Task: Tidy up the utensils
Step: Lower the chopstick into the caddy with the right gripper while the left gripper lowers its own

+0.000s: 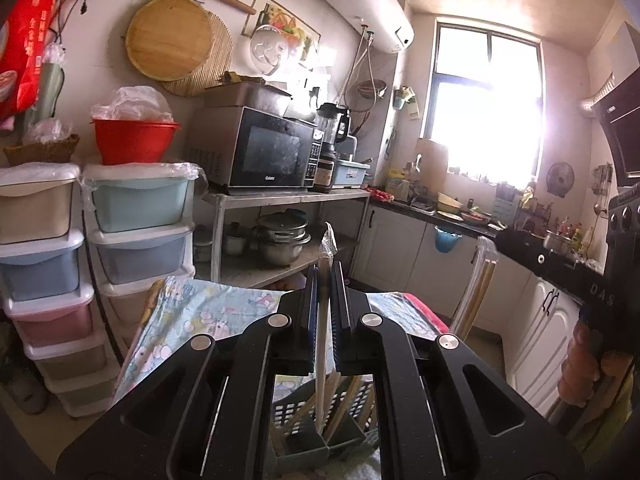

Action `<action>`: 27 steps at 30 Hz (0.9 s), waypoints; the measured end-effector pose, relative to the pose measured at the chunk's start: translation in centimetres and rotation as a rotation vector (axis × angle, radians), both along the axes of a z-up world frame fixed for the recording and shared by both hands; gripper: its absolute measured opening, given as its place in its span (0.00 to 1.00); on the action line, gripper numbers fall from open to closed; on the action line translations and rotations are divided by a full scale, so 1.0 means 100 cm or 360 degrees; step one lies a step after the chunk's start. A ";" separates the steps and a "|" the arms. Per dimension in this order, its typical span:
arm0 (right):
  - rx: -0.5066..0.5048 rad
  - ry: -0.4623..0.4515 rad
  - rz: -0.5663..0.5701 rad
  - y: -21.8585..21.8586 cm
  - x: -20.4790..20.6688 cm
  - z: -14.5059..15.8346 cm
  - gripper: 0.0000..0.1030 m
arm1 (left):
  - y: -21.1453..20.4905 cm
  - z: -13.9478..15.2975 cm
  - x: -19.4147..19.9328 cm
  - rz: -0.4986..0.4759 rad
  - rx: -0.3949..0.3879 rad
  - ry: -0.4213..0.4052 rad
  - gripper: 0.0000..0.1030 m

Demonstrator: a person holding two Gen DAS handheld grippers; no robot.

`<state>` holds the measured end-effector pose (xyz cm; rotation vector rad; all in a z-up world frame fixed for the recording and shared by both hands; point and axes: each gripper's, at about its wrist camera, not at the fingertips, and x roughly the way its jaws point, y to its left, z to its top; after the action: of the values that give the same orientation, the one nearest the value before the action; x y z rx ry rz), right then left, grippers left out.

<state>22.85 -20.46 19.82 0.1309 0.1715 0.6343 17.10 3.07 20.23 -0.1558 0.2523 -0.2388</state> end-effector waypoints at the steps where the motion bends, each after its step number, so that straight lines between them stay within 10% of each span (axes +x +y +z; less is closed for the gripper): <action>1: -0.0001 0.0005 0.0002 0.002 0.003 -0.001 0.00 | 0.001 -0.002 0.002 0.0001 -0.0004 0.0007 0.03; 27: -0.0017 0.0207 -0.0057 0.022 0.048 -0.046 0.01 | 0.006 -0.070 0.041 0.0025 -0.0020 0.0242 0.03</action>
<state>27.63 -18.25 15.18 0.1648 0.2970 0.5894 21.22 3.70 13.27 -0.1886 0.4003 -0.2131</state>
